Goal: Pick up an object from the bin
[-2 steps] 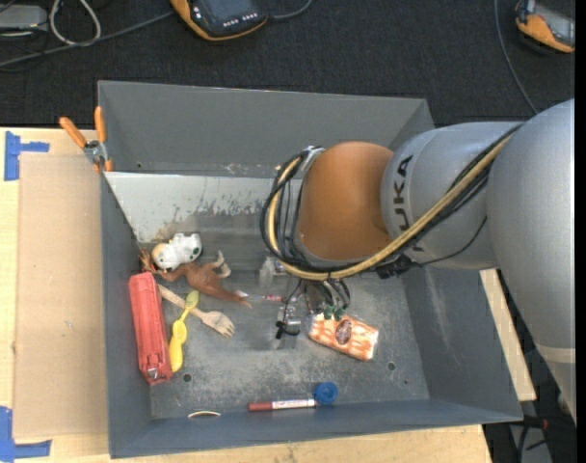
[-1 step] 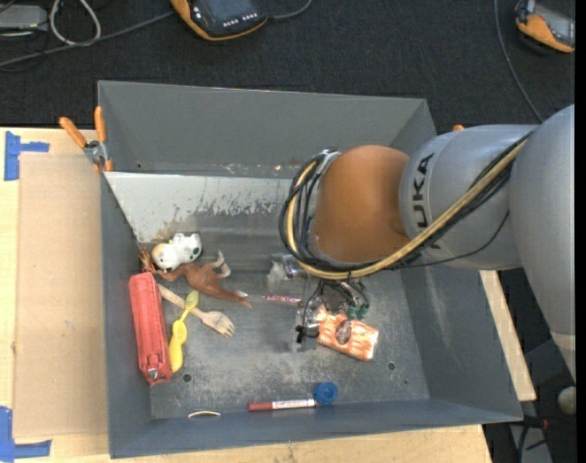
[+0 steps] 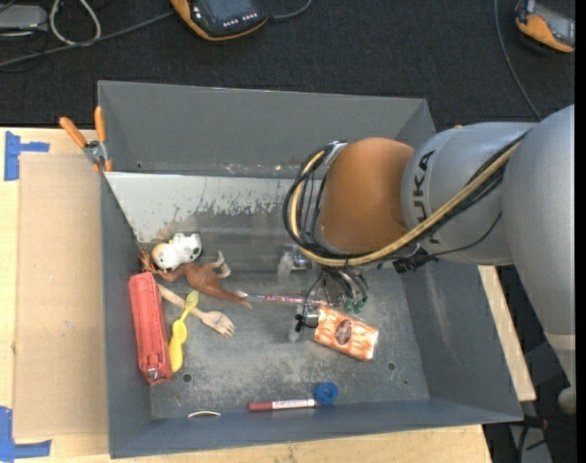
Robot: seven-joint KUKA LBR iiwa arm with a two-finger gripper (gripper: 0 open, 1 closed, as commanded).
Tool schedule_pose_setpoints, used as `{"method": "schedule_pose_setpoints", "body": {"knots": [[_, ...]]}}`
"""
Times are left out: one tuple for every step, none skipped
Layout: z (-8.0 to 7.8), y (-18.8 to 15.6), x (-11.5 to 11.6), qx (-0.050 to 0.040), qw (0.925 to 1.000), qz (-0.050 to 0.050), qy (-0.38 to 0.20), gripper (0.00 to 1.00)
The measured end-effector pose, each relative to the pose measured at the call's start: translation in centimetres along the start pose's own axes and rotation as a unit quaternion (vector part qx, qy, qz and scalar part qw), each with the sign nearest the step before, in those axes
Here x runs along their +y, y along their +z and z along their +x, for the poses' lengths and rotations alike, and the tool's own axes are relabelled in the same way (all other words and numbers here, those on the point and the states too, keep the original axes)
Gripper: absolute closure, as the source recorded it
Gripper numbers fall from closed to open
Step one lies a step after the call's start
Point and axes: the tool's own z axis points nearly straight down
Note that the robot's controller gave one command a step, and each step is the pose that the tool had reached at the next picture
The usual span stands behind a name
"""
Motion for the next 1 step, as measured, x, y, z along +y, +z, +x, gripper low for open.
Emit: {"method": "schedule_pose_setpoints", "body": {"knots": [[-0.19, 0.05, -1.06, 0.0002, 0.9983, 0.000, -0.058, 0.00]]}}
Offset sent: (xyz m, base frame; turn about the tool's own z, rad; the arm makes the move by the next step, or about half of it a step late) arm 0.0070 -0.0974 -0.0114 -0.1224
